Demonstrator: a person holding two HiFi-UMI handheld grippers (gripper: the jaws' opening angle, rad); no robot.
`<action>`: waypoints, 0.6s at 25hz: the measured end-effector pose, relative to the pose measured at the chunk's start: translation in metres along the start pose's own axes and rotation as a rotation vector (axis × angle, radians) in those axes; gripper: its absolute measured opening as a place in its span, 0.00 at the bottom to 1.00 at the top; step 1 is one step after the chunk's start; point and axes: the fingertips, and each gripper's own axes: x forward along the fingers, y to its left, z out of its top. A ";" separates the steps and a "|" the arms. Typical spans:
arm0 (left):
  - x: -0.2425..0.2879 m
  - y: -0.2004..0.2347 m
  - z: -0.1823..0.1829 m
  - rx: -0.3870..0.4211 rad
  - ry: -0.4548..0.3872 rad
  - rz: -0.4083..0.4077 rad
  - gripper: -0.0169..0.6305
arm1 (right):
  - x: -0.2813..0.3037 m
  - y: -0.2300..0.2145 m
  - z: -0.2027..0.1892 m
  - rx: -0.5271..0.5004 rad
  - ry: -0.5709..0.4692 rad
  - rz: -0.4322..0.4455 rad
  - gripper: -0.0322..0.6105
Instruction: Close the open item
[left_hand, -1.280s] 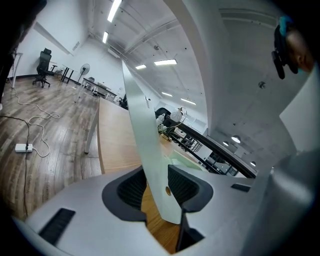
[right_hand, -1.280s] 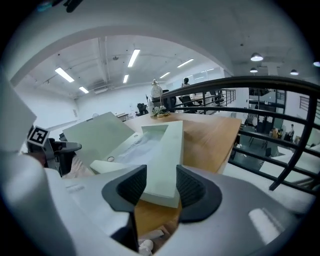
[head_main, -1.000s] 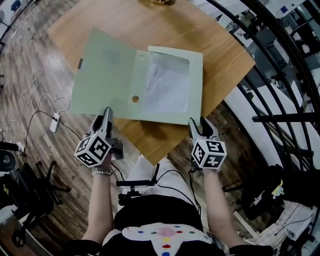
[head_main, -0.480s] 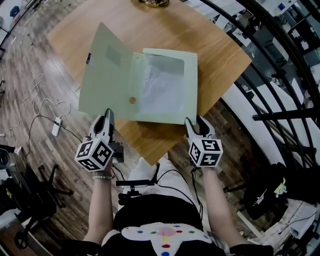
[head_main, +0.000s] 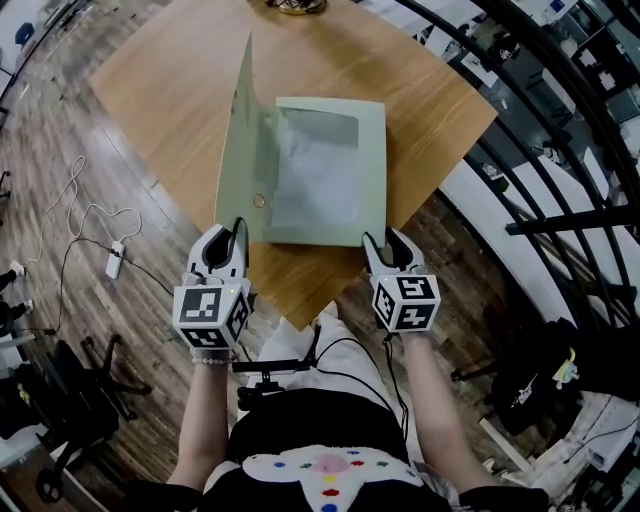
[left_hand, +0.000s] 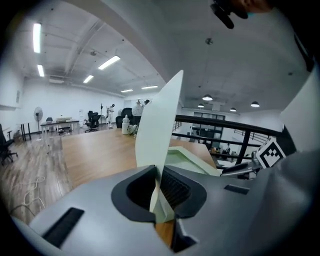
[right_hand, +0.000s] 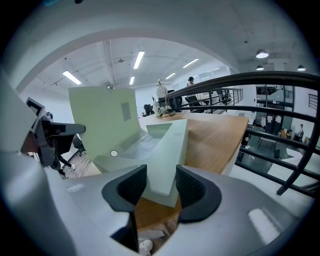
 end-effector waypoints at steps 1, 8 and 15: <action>0.002 -0.006 0.001 0.040 0.013 -0.007 0.06 | 0.000 0.000 0.000 0.001 0.001 0.005 0.33; 0.019 -0.049 -0.001 0.305 0.117 -0.065 0.07 | 0.000 -0.001 0.001 -0.004 0.002 0.022 0.33; 0.034 -0.083 -0.021 0.484 0.224 -0.143 0.09 | 0.001 0.001 0.001 -0.011 0.002 0.036 0.33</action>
